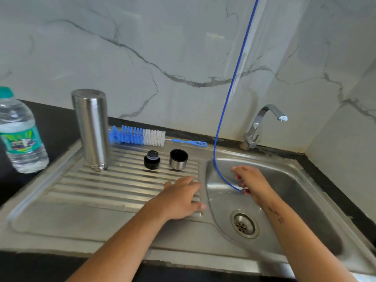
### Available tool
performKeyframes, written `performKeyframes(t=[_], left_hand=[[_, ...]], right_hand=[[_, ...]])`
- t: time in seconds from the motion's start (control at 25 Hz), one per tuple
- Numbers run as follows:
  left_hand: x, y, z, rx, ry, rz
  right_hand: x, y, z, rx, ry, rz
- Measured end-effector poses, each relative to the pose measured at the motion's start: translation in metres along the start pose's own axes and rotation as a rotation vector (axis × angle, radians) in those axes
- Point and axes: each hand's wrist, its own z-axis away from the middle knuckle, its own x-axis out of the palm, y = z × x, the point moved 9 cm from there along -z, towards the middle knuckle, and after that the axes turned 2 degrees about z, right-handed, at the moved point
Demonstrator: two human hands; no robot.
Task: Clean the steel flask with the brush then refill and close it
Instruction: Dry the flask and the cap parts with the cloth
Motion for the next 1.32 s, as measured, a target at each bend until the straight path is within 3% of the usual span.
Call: performKeyframes(t=[0.12,0.2,0.32,0.4,0.52,0.72,1.0,1.2,1.32], left_hand=[[-0.076,-0.013,0.047,0.005,0.431,0.102],[-0.133,-0.036,0.09,-0.079,0.695,0.173],[-0.194,-0.101,0.15,-0.38,1.019,0.313],[-0.213,-0.145,0.173,-0.549,1.125,0.375],[-0.219,-0.188,0.167,-0.637,1.108,0.444],[-0.226,-0.194,0.131,-0.5,1.017,0.445],[-0.226,-0.185,0.135,-0.431,1.105,0.439],[-0.219,-0.137,0.149,-0.18,1.163,0.614],[-0.193,-0.102,0.151,0.059,1.11,0.851]], right_hand=[[0.073,-0.053,0.052,-0.182,-0.199,-0.041],[0.125,-0.084,0.081,-0.274,-0.337,-0.098],[0.19,-0.112,0.107,-0.309,-0.49,-0.21],[0.224,-0.12,0.118,-0.27,-0.566,-0.296],[0.252,-0.113,0.124,-0.185,-0.62,-0.376],[0.254,-0.094,0.116,-0.095,-0.601,-0.391],[0.261,-0.093,0.122,-0.045,-0.643,-0.372],[0.271,-0.089,0.137,0.108,-0.81,-0.36],[0.271,-0.102,0.146,0.146,-0.924,-0.609]])
